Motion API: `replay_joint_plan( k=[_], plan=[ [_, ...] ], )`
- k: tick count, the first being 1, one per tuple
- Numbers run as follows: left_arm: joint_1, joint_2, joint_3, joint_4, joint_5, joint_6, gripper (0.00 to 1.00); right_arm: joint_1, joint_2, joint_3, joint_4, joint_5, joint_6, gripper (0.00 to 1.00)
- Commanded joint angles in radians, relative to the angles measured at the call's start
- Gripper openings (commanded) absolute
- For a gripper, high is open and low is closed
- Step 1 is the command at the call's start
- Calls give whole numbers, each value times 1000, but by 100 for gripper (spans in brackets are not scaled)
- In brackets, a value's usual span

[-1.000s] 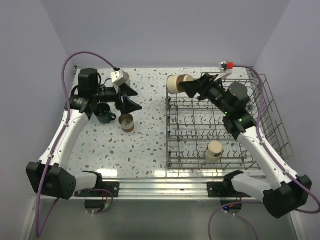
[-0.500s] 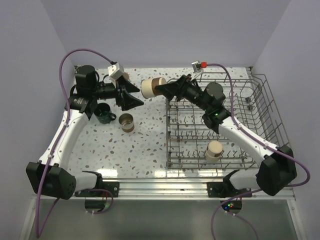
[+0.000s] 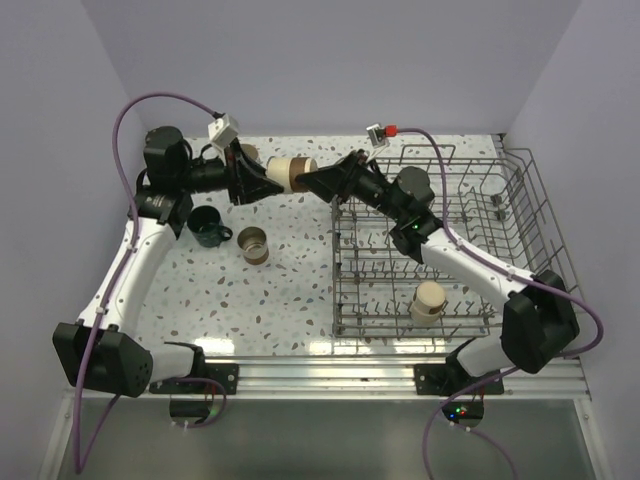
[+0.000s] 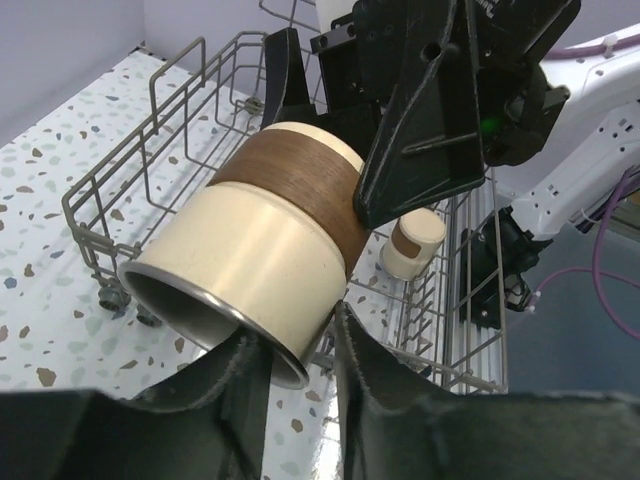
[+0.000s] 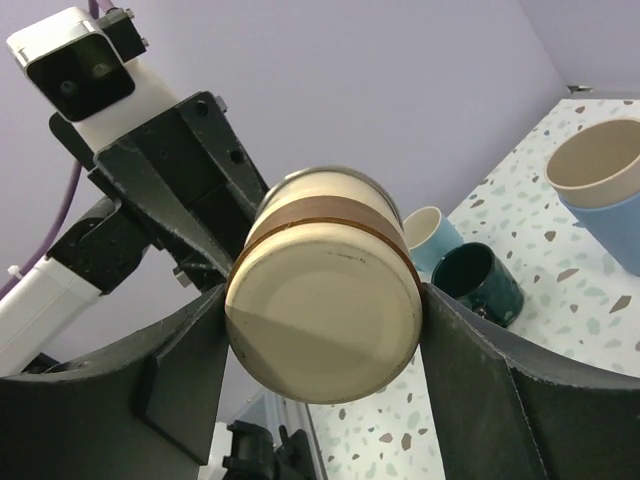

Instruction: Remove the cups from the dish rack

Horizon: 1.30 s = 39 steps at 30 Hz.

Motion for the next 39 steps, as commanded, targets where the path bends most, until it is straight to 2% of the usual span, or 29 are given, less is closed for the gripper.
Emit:
replay_joint_plan(
  k=[1, 3, 4, 5, 7, 8, 9, 10, 11, 12, 13, 14, 16, 20, 23, 27, 33, 39],
  plan=[
    [-7, -13, -9, 88, 62, -55, 27, 28, 35, 39, 76, -36, 21, 0],
    [-7, -21, -9, 102, 62, -67, 15, 30, 44, 31, 72, -39, 26, 0],
    [-7, -24, -9, 103, 56, -69, 5, 33, 55, 19, 72, -39, 28, 0],
    [-7, -26, -7, 97, 50, -69, 0, 33, 60, 13, 69, -40, 28, 0],
    [-7, -30, 0, 65, 20, -45, 0, 31, 64, 1, 47, -40, 23, 0],
    [-5, -30, 14, 4, 3, 4, 0, 33, 64, -7, 29, -39, 2, 7],
    [-5, -30, 25, -36, -16, 40, 0, 31, 60, -7, -31, -34, -15, 17],
    [-5, -29, 38, -91, -77, 86, 0, 30, 54, -7, -66, -27, -56, 35],
    [-7, -27, 81, -220, -126, 139, 0, 31, 35, -5, -106, -19, -77, 66],
    [-7, -20, 104, -289, -178, 258, 0, 31, 24, -4, -181, 4, -98, 77],
    [-7, -15, 146, -355, -296, 319, 0, 31, 8, -4, -216, 21, -147, 88],
    [-7, -10, 158, -460, -350, 375, 0, 30, -21, -4, -249, 33, -170, 98],
    [-7, -13, 166, -539, -498, 524, 0, 28, -57, 1, -339, 74, -215, 98],
    [-13, -6, 175, -746, -660, 725, 0, 30, -130, 21, -494, 154, -333, 98],
    [-37, 52, 246, -927, -767, 895, 0, 30, -172, 31, -583, 193, -385, 98],
    [-100, 122, 293, -1056, -889, 947, 0, 30, -203, 18, -631, 208, -410, 98],
    [-252, 154, 214, -1009, -1105, 934, 0, 28, -213, -18, -646, 230, -420, 98],
    [-274, 266, 292, -1076, -1140, 956, 0, 30, -224, -16, -700, 242, -437, 98]
  ],
)
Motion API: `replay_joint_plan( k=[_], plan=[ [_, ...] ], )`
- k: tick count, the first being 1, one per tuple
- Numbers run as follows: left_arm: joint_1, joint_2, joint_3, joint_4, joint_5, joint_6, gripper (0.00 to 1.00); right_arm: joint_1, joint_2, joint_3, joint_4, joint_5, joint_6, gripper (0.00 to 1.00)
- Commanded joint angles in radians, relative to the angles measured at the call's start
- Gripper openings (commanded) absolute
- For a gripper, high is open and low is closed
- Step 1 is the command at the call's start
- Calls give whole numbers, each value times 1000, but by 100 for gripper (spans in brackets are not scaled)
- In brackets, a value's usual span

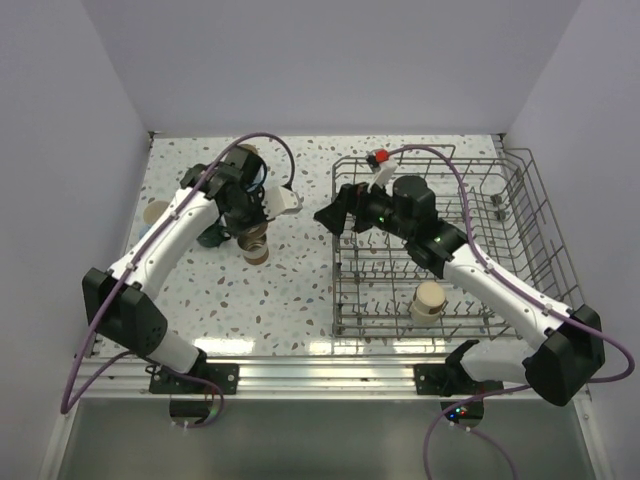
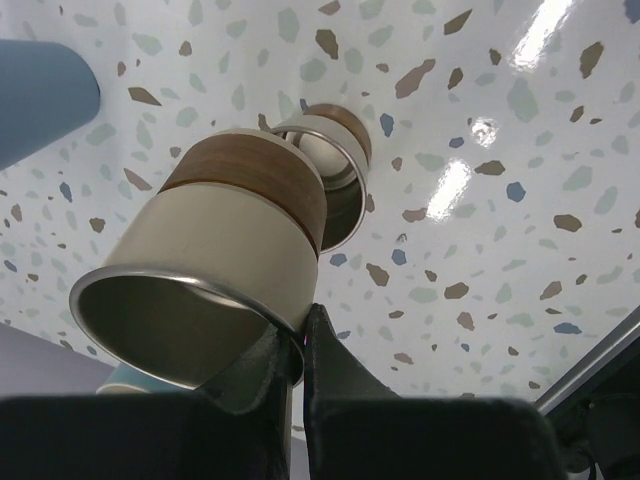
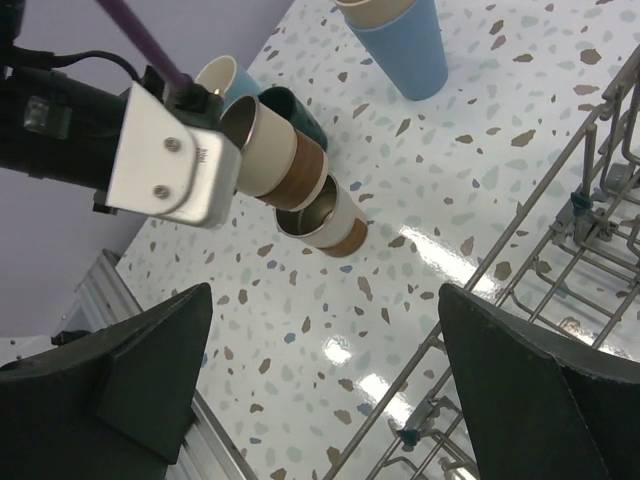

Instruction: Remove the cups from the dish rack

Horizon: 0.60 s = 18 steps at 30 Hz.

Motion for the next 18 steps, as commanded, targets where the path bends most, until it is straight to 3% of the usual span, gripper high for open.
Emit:
replay_joint_plan(
  k=[1, 18],
  plan=[
    [-1, 41, 53, -64, -98, 43, 0, 1, -33, -2, -40, 35, -37, 98],
    [-46, 137, -54, -35, -110, 52, 0, 1, -61, -8, -91, 89, -70, 98]
  ],
)
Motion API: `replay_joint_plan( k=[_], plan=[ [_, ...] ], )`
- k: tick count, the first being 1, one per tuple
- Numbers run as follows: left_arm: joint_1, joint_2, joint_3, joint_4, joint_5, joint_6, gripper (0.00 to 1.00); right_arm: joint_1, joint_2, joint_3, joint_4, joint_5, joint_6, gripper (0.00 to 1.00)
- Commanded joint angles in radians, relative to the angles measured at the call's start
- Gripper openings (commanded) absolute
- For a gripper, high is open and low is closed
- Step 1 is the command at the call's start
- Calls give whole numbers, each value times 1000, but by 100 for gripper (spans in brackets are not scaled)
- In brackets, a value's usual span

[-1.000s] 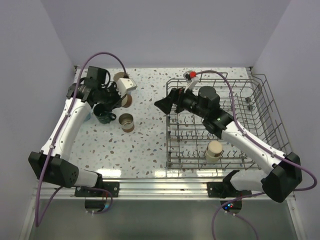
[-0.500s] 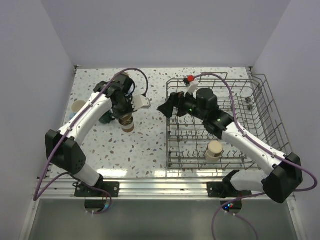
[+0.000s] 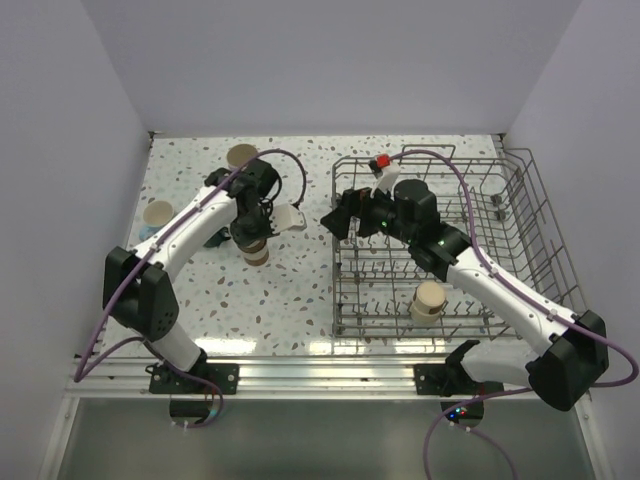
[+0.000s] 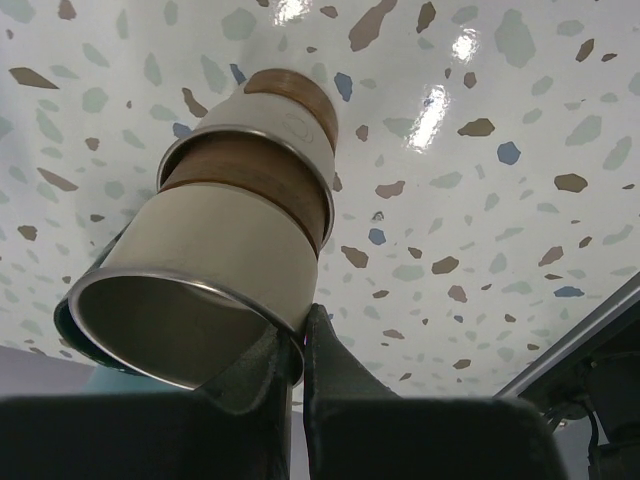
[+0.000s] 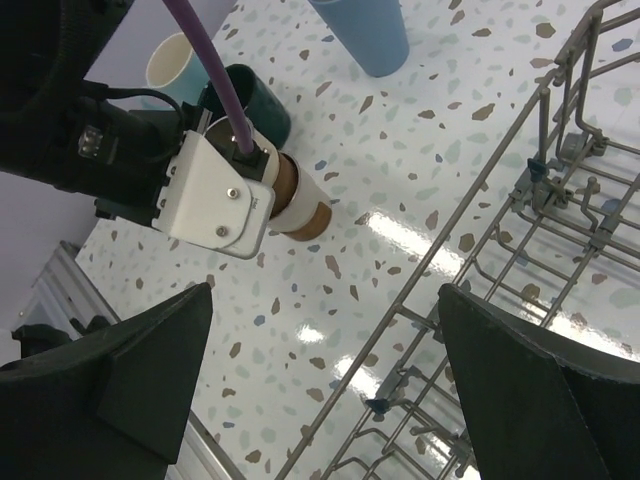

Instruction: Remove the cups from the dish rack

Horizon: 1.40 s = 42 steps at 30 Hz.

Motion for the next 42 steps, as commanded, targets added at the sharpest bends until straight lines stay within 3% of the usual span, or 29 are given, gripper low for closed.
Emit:
replay_joint_plan(
  k=[1, 8, 16, 19, 24, 32, 38, 42],
  plan=[
    [-14, 24, -19, 8, -30, 19, 0, 1, -30, 7, -11, 37, -27, 98],
    [-43, 54, -39, 51, -50, 11, 1, 2, -32, 9, -40, 64, -29, 98],
    [-43, 41, -13, 42, -3, 4, 45, 2, -75, 30, -181, 234, -18, 98],
    [-43, 9, 31, 32, 28, -10, 56, 1, -96, 56, -356, 403, 4, 98],
    [-42, -63, 94, 49, 111, -70, 63, -22, -110, 109, -684, 589, 100, 98],
    [-37, -256, -38, 330, 145, -263, 72, -65, -233, 41, -1025, 615, 197, 98],
    [-36, -295, -96, 379, 191, -289, 72, -67, -279, -20, -1142, 602, 303, 98],
    [-36, -314, -124, 396, 218, -288, 72, -67, -308, -138, -1072, 559, 344, 98]
  ],
)
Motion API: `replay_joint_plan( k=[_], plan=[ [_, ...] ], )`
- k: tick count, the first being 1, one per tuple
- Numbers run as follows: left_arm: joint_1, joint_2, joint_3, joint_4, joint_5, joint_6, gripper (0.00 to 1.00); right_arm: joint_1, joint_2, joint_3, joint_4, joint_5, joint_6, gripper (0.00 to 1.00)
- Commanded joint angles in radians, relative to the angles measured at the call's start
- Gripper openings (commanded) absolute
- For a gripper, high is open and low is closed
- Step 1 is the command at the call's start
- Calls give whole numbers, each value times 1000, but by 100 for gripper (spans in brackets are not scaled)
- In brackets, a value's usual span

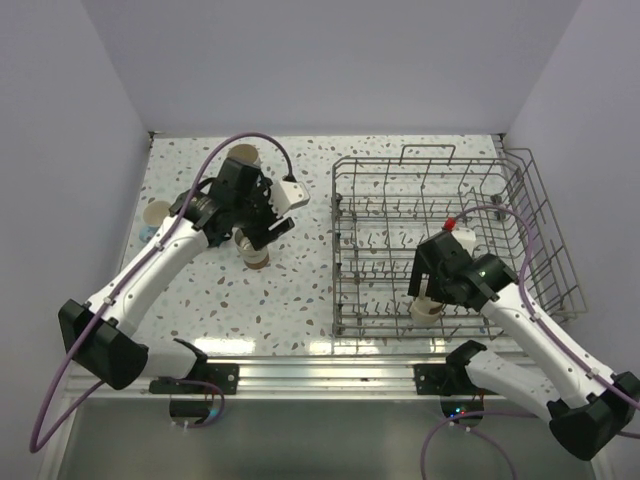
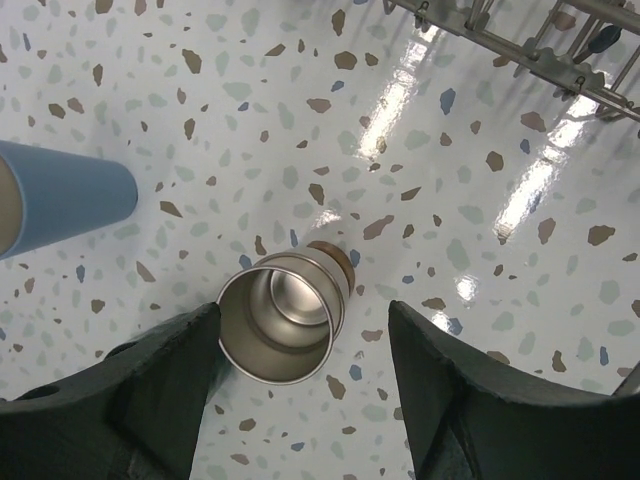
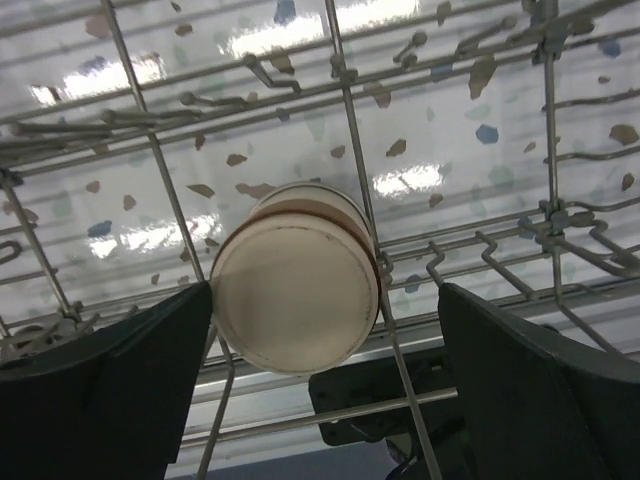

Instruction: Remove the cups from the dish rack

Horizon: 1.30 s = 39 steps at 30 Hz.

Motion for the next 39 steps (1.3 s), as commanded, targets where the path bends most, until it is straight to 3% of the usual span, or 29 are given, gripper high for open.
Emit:
replay_joint_plan(
  k=[1, 11, 26, 29, 39],
  plan=[
    [3, -36, -17, 69, 49, -28, 72, -2, -23, -81, 13, -31, 84, 98],
    [3, -68, -23, 65, 52, -30, 73, -3, 20, -141, 139, -51, 84, 92],
    [3, -53, -2, 48, 91, 1, 73, -1, 71, -29, 17, 32, 49, 89],
    [3, -49, 1, 45, 97, 4, 73, -1, 69, 11, 3, 33, 24, 92],
    [3, -51, 12, 26, 115, 24, 73, -1, 111, -3, 32, 5, -25, 91]
  ],
)
